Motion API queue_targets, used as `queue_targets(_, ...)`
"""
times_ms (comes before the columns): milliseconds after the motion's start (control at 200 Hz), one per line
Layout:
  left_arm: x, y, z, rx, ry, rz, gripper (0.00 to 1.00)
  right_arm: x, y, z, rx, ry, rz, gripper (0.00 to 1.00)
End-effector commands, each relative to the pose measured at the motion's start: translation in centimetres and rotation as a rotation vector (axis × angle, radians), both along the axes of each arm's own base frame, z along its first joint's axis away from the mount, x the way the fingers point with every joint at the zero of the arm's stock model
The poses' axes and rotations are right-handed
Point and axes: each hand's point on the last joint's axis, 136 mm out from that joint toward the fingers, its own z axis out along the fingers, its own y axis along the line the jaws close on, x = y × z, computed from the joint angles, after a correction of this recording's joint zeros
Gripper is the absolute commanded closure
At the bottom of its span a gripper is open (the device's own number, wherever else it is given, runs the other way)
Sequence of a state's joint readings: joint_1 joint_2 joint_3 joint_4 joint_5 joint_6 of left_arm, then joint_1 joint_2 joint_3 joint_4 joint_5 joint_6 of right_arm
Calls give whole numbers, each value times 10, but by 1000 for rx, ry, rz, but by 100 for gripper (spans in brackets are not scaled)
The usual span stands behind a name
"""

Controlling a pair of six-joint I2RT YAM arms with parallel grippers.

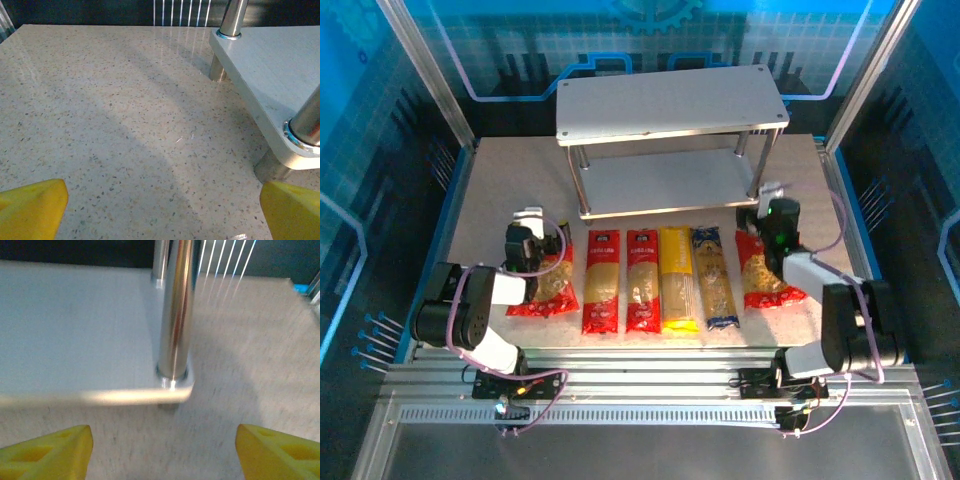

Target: Place and organize the pasta boxes and bags onto the shelf

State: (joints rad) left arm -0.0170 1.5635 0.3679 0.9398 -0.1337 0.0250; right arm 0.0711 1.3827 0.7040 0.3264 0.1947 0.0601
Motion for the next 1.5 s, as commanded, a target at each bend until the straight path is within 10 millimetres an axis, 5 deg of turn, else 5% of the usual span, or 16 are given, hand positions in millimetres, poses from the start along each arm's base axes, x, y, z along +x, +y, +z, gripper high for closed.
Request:
queue_targets(0,5,-11,8,-49,-3,-75,1,-27,16,39,86,145,39,26)
queue_targets(105,5,-16,30,-47,25,-101,6,-51,49,53,105,162,101,20)
queue_targets(225,-4,-26,85,-131,13,-62,14,-87,76,42,137,237,128,17)
queue_targets(375,-29,-84,135,-168,31,-141,20,-139,100,2,171,436,136,17)
queue_targets(485,-57,-112,138,-139,78,-170,19,-173,102,-18,85,536,99,16)
queue_targets(625,-85,-126,103,-205,203,-189,19,-201,99,-51,70,661,44,13)
queue_targets(760,-94,-130,80,-230,260,-191,18,-201,97,-68,23,735,9,6)
queue_targets(1036,-87,-133,93,-213,248,-193,15,-188,107,-95,-70,862,13,0)
queue_targets(1491,-89,-122,84,-177,256,-159,15,-174,114,-142,-19,978,22,0)
